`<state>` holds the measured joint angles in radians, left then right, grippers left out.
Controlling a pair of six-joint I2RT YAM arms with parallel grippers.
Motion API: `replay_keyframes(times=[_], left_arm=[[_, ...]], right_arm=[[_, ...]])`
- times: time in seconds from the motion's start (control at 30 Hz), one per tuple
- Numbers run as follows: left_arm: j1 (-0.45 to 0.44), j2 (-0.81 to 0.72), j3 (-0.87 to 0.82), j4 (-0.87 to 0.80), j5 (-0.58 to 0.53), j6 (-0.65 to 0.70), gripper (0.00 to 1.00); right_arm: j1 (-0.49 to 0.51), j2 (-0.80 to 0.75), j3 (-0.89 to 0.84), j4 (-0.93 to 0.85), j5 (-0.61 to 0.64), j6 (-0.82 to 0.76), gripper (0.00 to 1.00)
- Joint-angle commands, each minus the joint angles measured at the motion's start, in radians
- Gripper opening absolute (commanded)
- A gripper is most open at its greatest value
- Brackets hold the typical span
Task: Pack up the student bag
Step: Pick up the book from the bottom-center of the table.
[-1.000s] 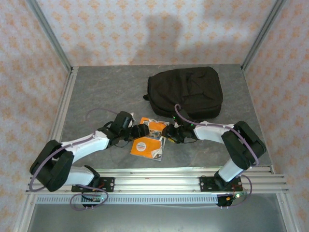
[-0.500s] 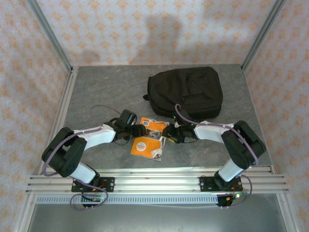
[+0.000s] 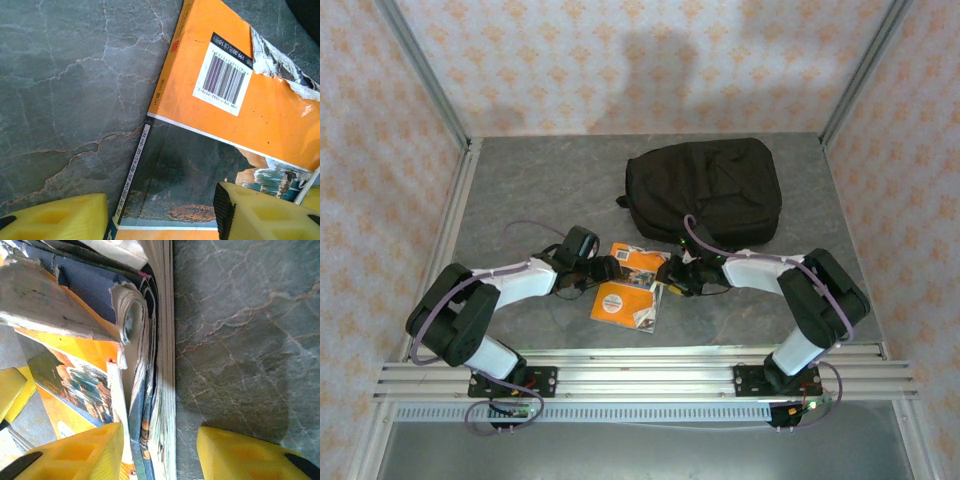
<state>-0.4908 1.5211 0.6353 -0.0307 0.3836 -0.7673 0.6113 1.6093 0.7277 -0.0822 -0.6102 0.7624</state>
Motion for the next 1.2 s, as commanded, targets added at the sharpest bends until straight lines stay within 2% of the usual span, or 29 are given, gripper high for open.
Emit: replay_keyframes(times=[0.0,0.27,0.53,0.67,0.83,0.97,1.17], left_arm=[[-0.093,0.068,-0.016,0.259,0.241,-0.051,0.60],[-0.143,0.042,0.004,0.264,0.248,-0.062,0.60],[-0.146,0.068,-0.008,0.261,0.227,-0.060,0.60],[-0.146,0.091,-0.011,0.260,0.212,-0.065,0.59],[-0.139,0.056,-0.013,0.227,0.191,-0.060,0.60],[-0.111,-0.004,-0.016,0.163,0.172,-0.049,0.62],[-0.007,-0.160,-0.041,0.000,0.115,-0.062,0.68]], right_arm=[[0.010,0.070,0.006,0.081,0.038,-0.009,0.44],[0.011,0.054,0.013,0.063,0.041,-0.018,0.46],[0.010,0.013,-0.019,0.120,0.018,0.032,0.47],[0.010,-0.033,-0.033,0.151,0.014,0.069,0.41],[0.010,-0.076,-0.030,0.116,0.042,0.060,0.25],[0.010,-0.085,-0.033,0.114,0.041,0.064,0.24],[0.010,-0.132,-0.024,0.105,0.052,0.104,0.18]])
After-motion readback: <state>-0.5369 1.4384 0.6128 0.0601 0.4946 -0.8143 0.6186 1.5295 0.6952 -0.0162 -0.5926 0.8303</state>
